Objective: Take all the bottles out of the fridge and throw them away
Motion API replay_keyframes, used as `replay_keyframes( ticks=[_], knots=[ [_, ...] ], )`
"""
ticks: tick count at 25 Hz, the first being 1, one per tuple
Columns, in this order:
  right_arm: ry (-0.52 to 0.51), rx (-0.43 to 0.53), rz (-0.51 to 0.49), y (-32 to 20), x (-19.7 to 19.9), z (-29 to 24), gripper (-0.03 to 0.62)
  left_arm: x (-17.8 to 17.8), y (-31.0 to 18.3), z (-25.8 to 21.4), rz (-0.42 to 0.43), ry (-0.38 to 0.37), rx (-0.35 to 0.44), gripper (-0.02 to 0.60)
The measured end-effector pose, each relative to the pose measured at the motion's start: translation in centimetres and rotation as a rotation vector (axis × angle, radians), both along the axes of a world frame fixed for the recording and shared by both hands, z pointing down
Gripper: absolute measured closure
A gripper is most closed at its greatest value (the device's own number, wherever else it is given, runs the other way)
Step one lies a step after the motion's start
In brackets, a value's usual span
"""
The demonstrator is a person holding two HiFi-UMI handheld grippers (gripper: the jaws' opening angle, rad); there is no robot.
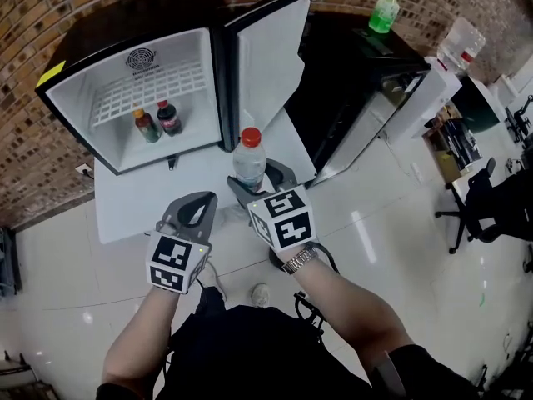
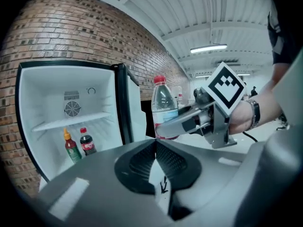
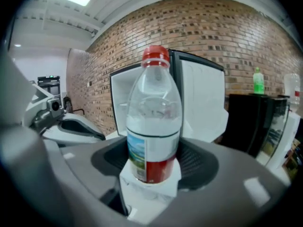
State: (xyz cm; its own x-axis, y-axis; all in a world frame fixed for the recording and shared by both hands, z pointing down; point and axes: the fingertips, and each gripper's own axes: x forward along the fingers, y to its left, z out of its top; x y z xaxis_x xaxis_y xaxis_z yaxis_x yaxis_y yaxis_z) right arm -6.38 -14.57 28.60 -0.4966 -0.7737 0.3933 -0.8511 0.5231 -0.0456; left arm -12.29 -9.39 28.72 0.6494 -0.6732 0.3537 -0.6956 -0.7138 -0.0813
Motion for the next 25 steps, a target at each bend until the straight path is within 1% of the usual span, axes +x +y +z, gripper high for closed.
replay_keyframes(
  ticks=[5, 12, 20, 25],
  knots=[
    [0.0, -0.053, 0.045, 3.8, 4.8, 3.3, 0.295, 5.4, 2.0, 2.3, 0.057, -0.008, -0.043, 0.578],
    [-0.019, -0.179, 0.134, 8.2, 11.1, 10.1, 0.295, 12.9, 4.4, 7.0, 0.171, -0.033, -0.131, 0.578],
    [-0.072, -0.387, 0.267, 13.0, 16.1, 21.2, 0.296, 19.2, 7.2, 17.1, 0.31, -0.112, -0.292, 0.578],
    [-0.1, -0.513, 0.348, 15.5, 17.9, 28.4, 0.296, 21.3, 8.4, 23.4, 0.367, -0.156, -0.384, 0.578]
  ],
)
